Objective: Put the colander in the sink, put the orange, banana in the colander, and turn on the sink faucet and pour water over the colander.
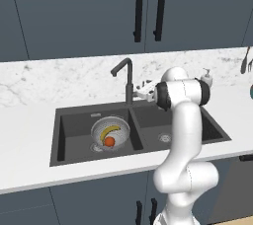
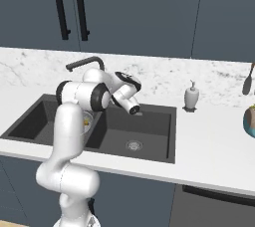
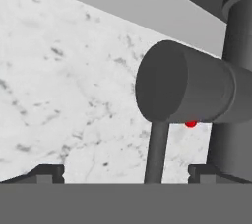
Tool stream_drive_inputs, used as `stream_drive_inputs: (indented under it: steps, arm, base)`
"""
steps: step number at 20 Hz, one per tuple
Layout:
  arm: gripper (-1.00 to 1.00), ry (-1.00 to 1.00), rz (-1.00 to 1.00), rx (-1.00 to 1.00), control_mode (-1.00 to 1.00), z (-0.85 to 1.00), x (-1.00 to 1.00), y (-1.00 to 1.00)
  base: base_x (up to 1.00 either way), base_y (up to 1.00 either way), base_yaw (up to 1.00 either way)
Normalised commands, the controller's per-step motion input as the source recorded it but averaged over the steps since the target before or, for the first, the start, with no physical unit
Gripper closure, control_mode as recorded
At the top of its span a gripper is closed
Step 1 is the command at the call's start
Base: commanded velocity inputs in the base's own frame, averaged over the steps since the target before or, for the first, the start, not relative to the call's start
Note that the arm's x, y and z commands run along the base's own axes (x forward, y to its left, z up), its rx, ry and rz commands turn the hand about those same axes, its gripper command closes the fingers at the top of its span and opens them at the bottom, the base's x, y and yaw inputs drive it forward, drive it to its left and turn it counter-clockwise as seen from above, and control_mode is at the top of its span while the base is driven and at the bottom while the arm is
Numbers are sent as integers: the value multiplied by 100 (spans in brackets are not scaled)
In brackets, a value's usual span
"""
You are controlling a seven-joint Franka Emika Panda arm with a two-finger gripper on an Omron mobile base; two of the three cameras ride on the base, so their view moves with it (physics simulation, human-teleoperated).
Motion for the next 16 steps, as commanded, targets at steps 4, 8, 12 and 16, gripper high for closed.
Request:
stream_drive_inputs:
  steps: [4, 8, 12, 16]
  arm:
    - [-100, 0, -1, 3, -100, -13, 46, 0]
    - [-100, 0, -2, 4, -100, -6, 12, 0]
    - [100, 0, -9, 8, -100, 0, 0, -2]
    - [100, 0, -19, 15, -100, 0, 0, -36]
  base:
    - [0, 0, 0]
    - [0, 0, 0]
    - [0, 0, 0]
    - [0, 0, 0]
